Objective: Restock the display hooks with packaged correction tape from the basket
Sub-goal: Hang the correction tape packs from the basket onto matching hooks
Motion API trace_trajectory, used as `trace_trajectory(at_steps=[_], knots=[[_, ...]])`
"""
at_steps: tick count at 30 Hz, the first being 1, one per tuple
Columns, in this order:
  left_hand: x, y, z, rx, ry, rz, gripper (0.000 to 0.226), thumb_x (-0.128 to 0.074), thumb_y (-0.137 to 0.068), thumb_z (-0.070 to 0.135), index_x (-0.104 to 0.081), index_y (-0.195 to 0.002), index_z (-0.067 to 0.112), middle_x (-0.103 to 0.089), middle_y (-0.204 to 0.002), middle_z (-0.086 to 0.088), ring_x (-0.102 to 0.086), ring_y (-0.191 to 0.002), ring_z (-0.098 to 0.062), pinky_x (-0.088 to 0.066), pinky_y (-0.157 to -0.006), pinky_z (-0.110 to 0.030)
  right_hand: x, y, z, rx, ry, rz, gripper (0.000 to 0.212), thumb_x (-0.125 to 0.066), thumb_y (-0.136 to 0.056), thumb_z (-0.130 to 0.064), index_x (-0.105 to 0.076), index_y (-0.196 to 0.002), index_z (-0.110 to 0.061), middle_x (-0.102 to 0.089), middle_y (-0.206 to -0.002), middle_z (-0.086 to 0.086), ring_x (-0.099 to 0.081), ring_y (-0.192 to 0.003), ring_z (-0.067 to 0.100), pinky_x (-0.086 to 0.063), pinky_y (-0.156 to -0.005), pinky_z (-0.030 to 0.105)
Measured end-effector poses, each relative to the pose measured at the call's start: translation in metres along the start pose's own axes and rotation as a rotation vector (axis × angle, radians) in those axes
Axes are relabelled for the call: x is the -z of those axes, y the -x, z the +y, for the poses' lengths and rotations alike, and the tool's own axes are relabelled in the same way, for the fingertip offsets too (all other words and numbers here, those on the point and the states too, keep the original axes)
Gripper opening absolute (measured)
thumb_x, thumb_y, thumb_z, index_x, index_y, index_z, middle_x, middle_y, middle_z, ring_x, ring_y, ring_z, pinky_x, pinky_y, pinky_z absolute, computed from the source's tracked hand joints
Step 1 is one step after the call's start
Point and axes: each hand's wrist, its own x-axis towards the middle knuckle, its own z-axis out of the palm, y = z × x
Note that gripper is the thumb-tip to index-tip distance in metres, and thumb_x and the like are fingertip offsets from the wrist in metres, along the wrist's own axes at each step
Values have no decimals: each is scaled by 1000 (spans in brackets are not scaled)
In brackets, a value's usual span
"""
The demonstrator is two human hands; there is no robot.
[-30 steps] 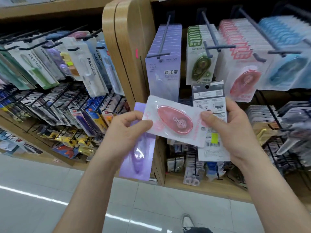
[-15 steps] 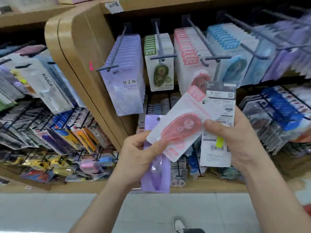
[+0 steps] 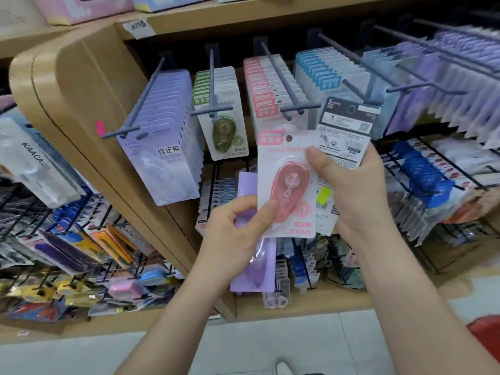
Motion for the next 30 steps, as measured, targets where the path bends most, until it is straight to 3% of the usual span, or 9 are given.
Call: trace_trajectory(at_steps=[3,7,14,21,27,30], knots=[[-3,-7,2,-1,-3,77,15,-64,-78,38,-72,-77,25,-71,-71,18,-61,-65,4,-43,-62,-8,-1,-12,0,-2,27,21,52,-78,-77,0,-56,-124,2,-72,-114,12,-71,-104,30,-57,-90,51],[-3,-10,2,-38,-21,127,19,-65,-79,38,-73,-85,22,-74,-80,16,-67,-77,4,-47,-70,-9,-3,-21,-1,24,40,21,51,-79,-78,0,-57,-123,4,-71,-116,15,-70,-106,32,-56,-92,54],[-5,-19,2,-8,-45,99,16,-63,-81,39,-72,-83,26,-72,-76,19,-64,-74,6,-45,-70,-8,-4,-28,-1,67,145,83,50,-81,-77,-1,-58,-122,3,-73,-112,9,-72,-101,22,-58,-90,44],[-8,-24,2,-3,-122,90,21,-60,-80,45,-69,-73,28,-65,-65,22,-52,-56,3,-38,-53,-11,2,-34,-3,126,223,105,48,-83,-76,-5,-60,-118,-1,-73,-108,4,-72,-99,18,-59,-87,36],[-8,-28,-2,-4,-145,123,26,-59,-89,40,-65,-69,25,-57,-55,23,-47,-47,5,-33,-51,-9,0,-38,-8,134,332,70,37,-82,-79,-6,-63,-110,-12,-74,-102,-6,-72,-94,8,-59,-82,29],[-8,-33,-2,-17,-228,124,28,-57,-88,48,-64,-68,29,-58,-58,23,-47,-51,3,-33,-53,-12,2,-41,-5,127,405,69,35,-80,-80,-5,-61,-102,-25,-73,-97,-12,-71,-90,2,-58,-82,25]])
